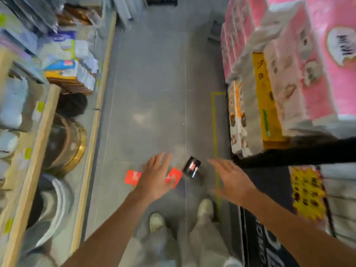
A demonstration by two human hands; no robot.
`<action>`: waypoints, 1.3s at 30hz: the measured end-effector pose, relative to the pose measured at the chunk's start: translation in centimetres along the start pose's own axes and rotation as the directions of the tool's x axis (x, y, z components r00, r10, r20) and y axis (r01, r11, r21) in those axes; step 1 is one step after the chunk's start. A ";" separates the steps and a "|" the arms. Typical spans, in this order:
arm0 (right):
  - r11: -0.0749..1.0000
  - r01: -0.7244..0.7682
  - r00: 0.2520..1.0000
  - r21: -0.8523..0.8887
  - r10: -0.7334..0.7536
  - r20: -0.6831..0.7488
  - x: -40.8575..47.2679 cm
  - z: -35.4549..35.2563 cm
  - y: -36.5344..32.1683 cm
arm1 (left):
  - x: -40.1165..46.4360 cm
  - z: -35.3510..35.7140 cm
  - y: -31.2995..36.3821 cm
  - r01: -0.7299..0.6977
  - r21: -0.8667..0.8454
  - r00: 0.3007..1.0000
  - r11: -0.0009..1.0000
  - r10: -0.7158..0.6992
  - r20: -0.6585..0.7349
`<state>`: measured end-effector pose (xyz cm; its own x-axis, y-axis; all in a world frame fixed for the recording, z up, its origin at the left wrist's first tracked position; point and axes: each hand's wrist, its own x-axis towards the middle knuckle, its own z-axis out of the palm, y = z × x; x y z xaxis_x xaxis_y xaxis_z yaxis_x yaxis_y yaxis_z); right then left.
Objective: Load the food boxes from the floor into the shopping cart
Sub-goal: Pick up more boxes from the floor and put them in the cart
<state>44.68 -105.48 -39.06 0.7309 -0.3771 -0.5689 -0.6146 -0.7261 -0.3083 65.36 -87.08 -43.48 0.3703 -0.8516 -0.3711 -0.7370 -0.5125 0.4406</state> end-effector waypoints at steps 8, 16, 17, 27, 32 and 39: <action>0.997 0.079 0.996 0.014 -0.080 0.042 12.5 15.2 7.4 | 5.7 20.6 -8.0 0.182 -0.022 0.978 0.983 -0.179 0.106; 0.996 0.094 0.996 0.001 -0.094 -0.002 19.1 26.0 11.1 | 9.9 34.5 -14.0 0.340 -0.012 0.936 0.941 -0.336 0.107; 0.995 0.101 0.995 0.004 -0.101 -0.017 19.6 26.9 11.6 | 10.6 35.6 -14.3 0.339 0.007 0.936 0.941 -0.338 0.094; 0.985 0.140 0.989 -0.102 -0.143 -0.026 21.9 28.8 13.6 | 13.8 38.0 -14.1 0.503 -0.121 0.864 0.856 -0.501 0.051; 0.965 0.162 0.985 -0.207 -0.145 0.096 24.6 26.7 12.7 | 12.1 32.8 -14.0 0.502 -0.155 0.864 0.851 -0.499 0.064; 0.827 0.279 0.960 -0.488 -0.231 0.158 30.9 27.9 10.4 | 12.3 27.4 -15.0 0.459 -0.176 0.886 0.871 -0.464 0.010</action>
<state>52.57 -108.64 -81.14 0.7965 -0.1035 -0.5957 -0.1596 -0.9863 -0.0421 65.46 -86.81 -77.00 0.6646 -0.5150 -0.5414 -0.3728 -0.8565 0.3571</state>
